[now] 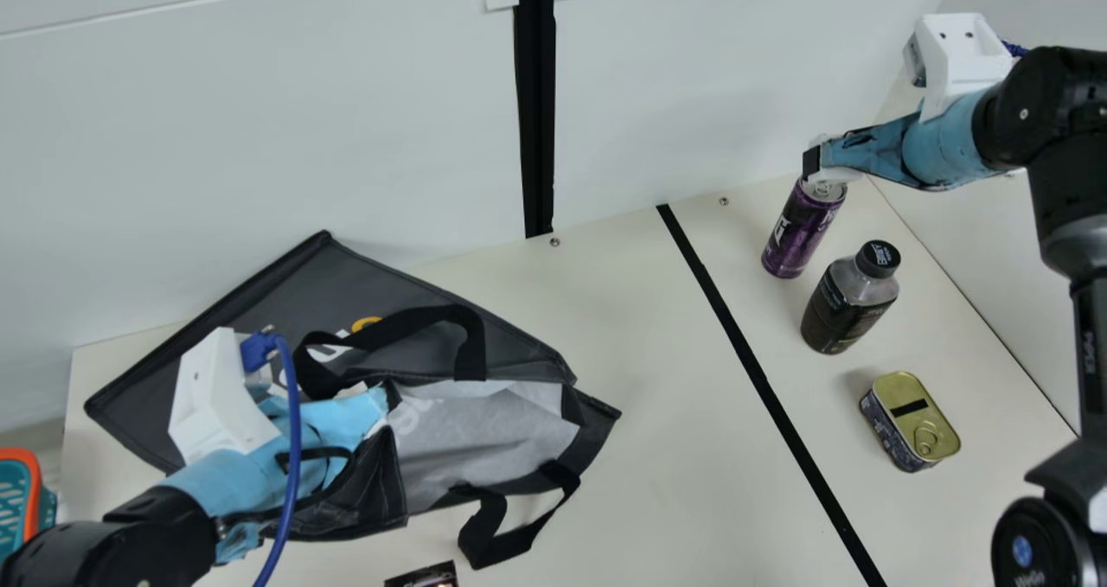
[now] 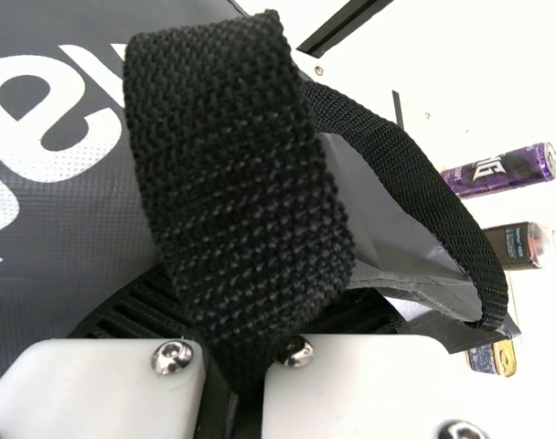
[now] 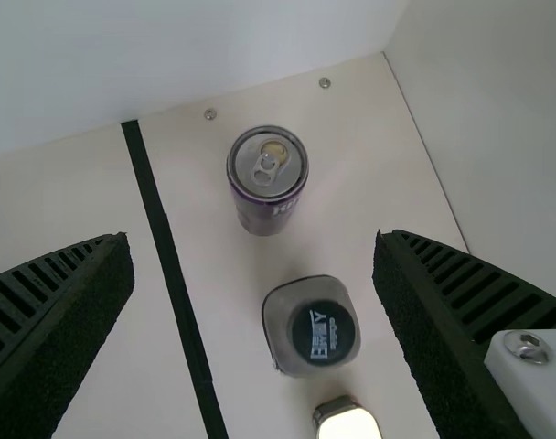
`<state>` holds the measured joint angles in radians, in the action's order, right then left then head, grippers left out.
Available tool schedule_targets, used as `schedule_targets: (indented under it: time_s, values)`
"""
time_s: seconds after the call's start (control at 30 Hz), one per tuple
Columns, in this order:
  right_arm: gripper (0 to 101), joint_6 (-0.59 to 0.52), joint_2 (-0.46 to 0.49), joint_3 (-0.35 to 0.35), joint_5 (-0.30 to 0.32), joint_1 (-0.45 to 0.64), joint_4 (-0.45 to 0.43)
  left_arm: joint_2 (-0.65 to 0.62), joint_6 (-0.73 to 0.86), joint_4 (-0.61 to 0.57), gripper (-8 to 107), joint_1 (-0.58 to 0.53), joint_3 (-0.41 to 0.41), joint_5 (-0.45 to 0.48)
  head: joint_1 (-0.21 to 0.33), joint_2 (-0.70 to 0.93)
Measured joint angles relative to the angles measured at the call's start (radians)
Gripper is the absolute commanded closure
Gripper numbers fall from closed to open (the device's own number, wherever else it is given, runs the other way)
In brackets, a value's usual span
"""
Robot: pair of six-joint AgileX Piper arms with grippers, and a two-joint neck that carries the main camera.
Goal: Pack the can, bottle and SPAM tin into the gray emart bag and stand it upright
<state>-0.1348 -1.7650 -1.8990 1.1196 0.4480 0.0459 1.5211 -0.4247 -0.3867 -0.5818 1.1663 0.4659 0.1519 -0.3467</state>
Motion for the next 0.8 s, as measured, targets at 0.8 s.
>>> schedule_targets:
  time_s: [0.8]
  values:
    - [6,-0.047,-0.352,-0.337,0.100,-0.001,0.015,0.000,0.000,0.000,107,0.000,0.000,0.000,0.000,0.000]
